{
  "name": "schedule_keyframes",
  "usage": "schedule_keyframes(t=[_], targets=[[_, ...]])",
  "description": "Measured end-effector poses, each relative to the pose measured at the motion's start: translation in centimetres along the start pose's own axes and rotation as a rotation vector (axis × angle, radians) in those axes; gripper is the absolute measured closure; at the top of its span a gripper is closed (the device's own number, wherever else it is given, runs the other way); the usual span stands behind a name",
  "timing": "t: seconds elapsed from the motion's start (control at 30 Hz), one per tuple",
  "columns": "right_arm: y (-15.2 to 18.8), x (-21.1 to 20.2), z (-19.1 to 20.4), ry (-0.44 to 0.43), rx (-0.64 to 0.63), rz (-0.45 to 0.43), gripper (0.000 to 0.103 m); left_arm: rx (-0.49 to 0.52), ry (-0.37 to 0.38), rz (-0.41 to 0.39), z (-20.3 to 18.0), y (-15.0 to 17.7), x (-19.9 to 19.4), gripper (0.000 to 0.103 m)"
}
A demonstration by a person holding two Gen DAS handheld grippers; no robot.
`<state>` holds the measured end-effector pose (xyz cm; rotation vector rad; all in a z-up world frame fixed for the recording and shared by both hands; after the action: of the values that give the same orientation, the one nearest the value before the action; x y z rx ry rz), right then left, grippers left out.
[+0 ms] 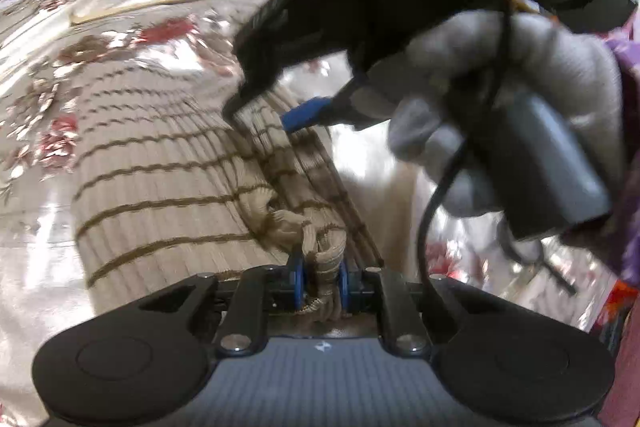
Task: Fold small clothes
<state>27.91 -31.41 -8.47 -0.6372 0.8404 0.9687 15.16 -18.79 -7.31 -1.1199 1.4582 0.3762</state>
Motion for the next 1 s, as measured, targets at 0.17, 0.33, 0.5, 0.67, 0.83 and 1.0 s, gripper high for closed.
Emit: schedule_keyframes(t=[0.17,0.33,0.5,0.67,0.83,1.0], targets=[[0.1,0.2,-1.0,-0.099,0.019,-0.003,0.041,0.04,-0.042,0.031,-0.2,-0.3,1.2,0.081],[-0.3,1.7,1.1,-0.04,-0.119,0.021,0.039,0.065,-0.064,0.037,-0.4,-0.3,1.1,0.081],[-0.4,2.2,1.9,0.065,-0.183,0.009,0.07,0.117,-0.088,0.031,-1.1,-0.3,0.8,0.081],[-0.1,-1.3,1.9,-0.012,-0.14,-0.071,0.082,0.131,-0.035,-0.014,-2.2,-1.0,-1.2,0.081],[0.0,-0.2,-2.7,-0.009,-0.003,-0.055,0.077,0.166,-0.033,0.082,-3.4,0.4,2.0,0.081],[0.1,-0.2,-3.8,-0.061,0.063,-0.071,0.064,0.161,-0.017,0.085,-2.7,0.8,0.4,0.08]])
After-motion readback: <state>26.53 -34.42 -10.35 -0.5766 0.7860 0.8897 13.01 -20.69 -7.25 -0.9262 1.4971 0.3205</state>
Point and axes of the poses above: each gripper's, at about its wrist camera, not at the fingertips, and x roughly the way its jaws point, z to its left, y to its underside, the point moved 9 cm from there along x, roughly the way its jaws point, and after that the axes turned 13 degrees about z, right-handed, at the moved point
